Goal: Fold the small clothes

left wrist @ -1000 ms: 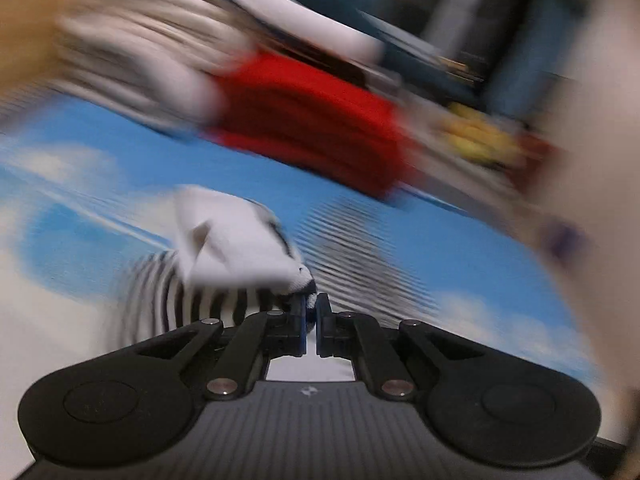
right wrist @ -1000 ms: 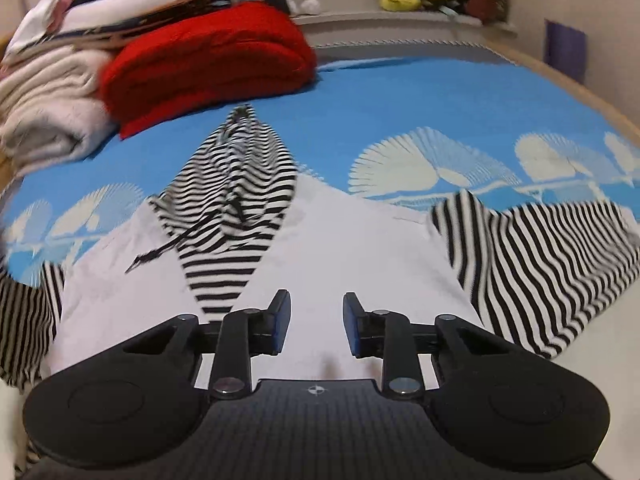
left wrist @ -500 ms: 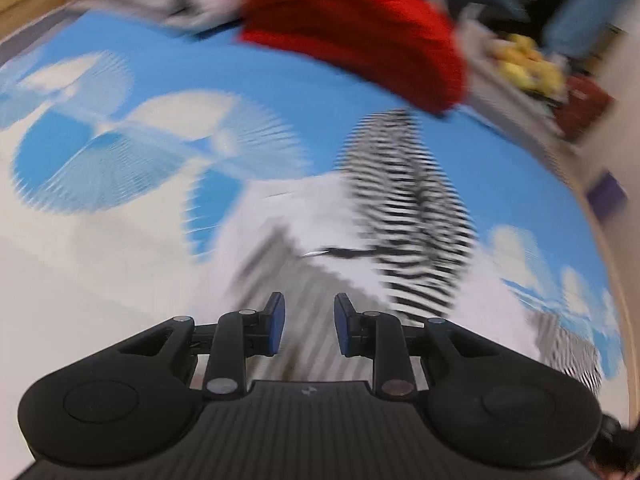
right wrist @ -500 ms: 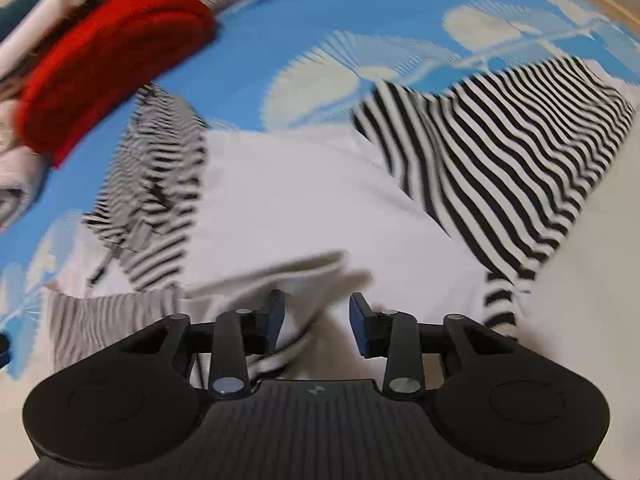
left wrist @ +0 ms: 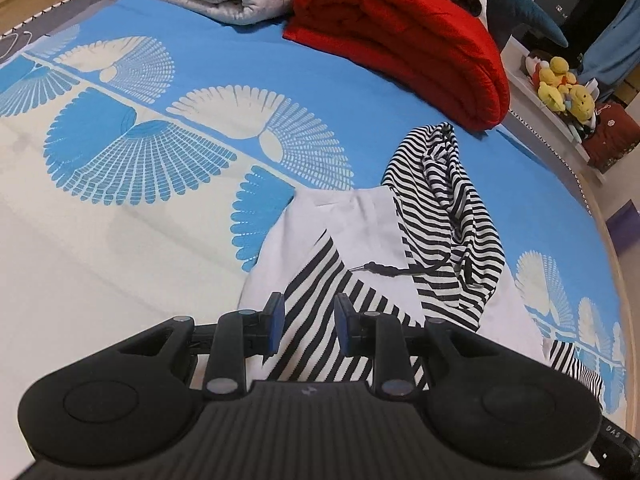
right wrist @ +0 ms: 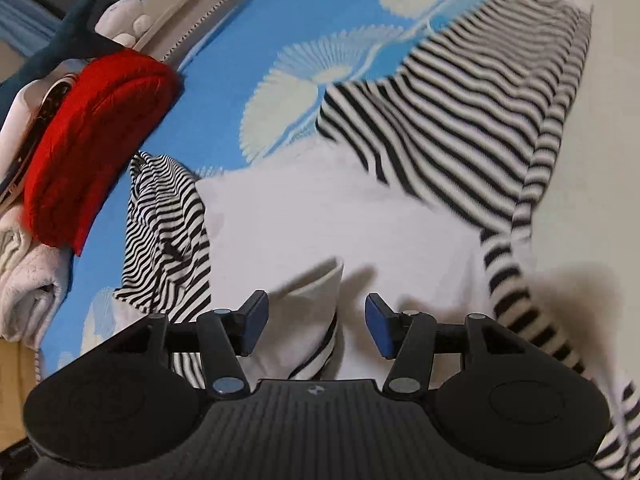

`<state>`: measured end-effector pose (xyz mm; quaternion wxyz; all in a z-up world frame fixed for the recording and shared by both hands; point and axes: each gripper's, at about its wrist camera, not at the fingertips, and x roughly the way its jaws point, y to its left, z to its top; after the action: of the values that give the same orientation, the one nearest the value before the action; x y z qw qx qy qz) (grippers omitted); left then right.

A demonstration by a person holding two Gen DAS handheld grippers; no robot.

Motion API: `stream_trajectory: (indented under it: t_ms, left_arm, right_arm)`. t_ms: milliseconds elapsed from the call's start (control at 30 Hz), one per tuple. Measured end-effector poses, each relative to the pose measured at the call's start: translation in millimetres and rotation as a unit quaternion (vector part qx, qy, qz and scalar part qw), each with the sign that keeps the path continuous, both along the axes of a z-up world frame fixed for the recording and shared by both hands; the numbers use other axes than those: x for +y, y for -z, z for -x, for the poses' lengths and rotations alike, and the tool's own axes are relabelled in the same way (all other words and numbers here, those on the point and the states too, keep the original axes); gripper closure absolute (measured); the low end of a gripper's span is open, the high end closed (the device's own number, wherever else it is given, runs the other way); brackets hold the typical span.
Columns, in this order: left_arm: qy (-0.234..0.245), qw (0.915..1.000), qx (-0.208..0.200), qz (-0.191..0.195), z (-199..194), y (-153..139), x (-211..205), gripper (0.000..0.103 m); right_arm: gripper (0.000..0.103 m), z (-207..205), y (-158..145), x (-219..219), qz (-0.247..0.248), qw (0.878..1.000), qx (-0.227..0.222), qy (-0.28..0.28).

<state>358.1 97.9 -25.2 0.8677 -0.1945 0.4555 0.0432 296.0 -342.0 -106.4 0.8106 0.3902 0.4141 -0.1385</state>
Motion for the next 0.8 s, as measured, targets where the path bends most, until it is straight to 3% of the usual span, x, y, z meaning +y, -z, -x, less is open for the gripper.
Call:
stream_trajectory:
  t_ms: [233,333,433,467,533,567,600,633,700,800]
  left_arm:
    - [-0.001,1.0,0.003,-0.003,-0.3,1.7,2.3,0.075]
    - [0.0,1.0,0.004,-0.006,-0.9,1.9,2.3,0.075]
    - [-0.005,0.9999,0.007,-0.01,-1.3,2.2,6.1,0.073]
    - [-0.009,0.9999,0.007,-0.01,-1.3,2.1,8.3,0.073]
    - [-0.015,0.9998,0.007,-0.011,-1.5,1.7,13.0,0.073]
    - [-0.018,0.9998,0.007,-0.011,-1.8,1.3,15.4,0.073]
    - [-0.021,0.9997,0.007,-0.012,-2.1,1.0,17.8,0.073]
    - [-0.024,0.9996,0.007,-0.012,-2.4,0.8,19.7,0.073]
    - [-0.029,0.9995,0.007,-0.011,-2.7,0.3,22.5,0.073]
    - [-0.028,0.9995,0.005,-0.011,-3.2,-0.7,22.4,0.073]
  right_arm:
    - [0.043,-7.1,-15.6,25.7,0.024,0.998,-0.03,-0.05]
    - [0.037,-16.8,-10.8,46.5,0.077,0.991,0.004,-0.105]
    - [0.039,-21.0,-1.5,52.9,0.11,0.987,0.039,-0.107]
    - [0.043,-21.2,-0.2,52.1,0.119,0.987,0.046,-0.102]
    - [0.064,-22.4,0.8,50.6,0.136,0.985,0.048,-0.096]
    - [0.086,-22.6,0.0,50.2,0.141,0.985,0.044,-0.094]
    - [0.093,-21.0,-2.5,49.4,0.139,0.985,0.031,-0.093]
    - [0.094,-18.8,-8.2,47.4,0.127,0.988,0.001,-0.091]
    - [0.095,-10.9,-32.4,49.4,0.111,0.984,-0.092,-0.103]
    - [0.095,12.5,-77.4,54.9,0.117,0.948,-0.267,-0.125]
